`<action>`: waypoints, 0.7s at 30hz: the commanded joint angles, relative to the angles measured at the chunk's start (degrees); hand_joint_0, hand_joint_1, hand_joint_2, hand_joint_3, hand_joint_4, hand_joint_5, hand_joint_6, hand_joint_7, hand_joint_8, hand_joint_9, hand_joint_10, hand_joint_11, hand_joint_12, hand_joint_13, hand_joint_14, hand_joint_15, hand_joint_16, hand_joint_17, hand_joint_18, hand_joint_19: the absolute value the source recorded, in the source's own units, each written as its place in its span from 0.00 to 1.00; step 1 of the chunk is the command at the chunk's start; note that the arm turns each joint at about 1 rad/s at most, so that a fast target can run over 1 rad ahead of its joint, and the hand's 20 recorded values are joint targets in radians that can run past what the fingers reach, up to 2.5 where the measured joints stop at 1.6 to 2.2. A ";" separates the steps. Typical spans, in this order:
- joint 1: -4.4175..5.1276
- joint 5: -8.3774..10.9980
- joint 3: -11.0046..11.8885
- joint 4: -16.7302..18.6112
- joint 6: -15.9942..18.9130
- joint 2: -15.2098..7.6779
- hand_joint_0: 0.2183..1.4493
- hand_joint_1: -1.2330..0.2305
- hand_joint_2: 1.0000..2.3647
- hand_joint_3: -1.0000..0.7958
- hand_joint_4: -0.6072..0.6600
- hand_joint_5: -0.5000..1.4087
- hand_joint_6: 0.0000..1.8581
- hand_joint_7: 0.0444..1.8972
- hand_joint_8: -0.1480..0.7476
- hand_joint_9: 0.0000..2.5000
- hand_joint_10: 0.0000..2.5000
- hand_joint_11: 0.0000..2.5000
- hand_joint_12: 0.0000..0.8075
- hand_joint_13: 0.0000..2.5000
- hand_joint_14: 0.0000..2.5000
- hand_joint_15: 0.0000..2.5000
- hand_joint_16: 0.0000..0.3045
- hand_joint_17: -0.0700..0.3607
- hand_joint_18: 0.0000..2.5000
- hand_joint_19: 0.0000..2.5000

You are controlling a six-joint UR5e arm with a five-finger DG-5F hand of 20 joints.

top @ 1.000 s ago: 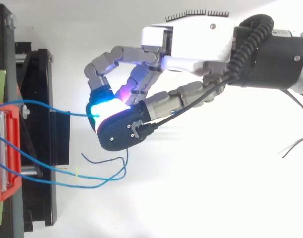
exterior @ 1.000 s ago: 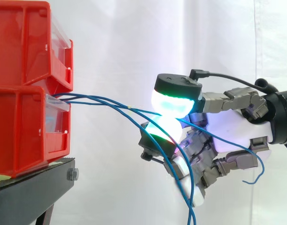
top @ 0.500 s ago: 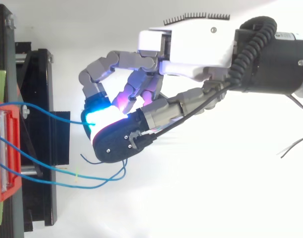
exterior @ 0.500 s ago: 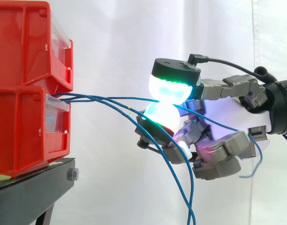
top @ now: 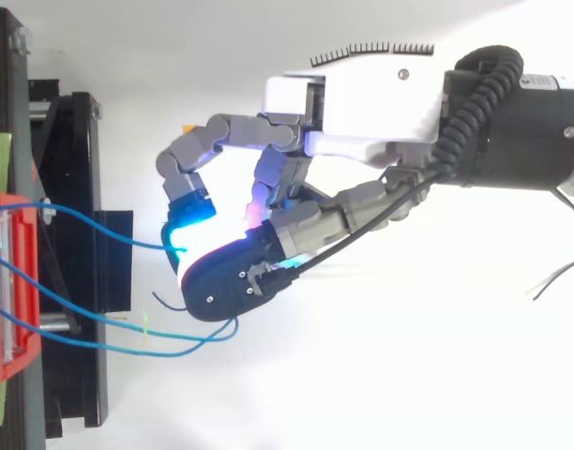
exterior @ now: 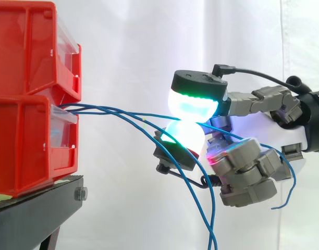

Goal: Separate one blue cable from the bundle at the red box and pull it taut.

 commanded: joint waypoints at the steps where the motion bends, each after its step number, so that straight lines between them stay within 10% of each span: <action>1: 0.01 0.00 0.00 -0.04 -0.05 -0.01 0.44 0.31 0.02 0.54 0.41 0.16 0.48 0.91 0.45 0.50 0.15 0.72 0.37 0.47 0.35 0.63 0.13 0.37 0.46 0.64; 3: 0.01 0.00 0.00 -0.04 0.22 -0.01 0.44 0.31 0.02 0.54 0.41 0.16 0.47 0.92 0.45 0.50 0.17 0.71 0.37 0.47 0.36 0.63 0.13 0.37 0.46 0.65; 10: 0.01 0.00 0.00 -0.04 0.22 -0.01 0.44 0.31 0.02 0.54 0.41 0.16 0.48 0.91 0.45 0.44 0.72 0.65 0.38 0.44 0.72 0.57 0.13 0.38 0.49 0.68; 21: -0.60 -0.88 0.00 -3.55 -0.40 1.92 0.44 0.31 0.02 0.54 0.41 0.16 0.48 0.91 0.45 0.43 0.72 0.64 0.38 0.42 0.77 0.56 0.14 0.38 0.49 0.68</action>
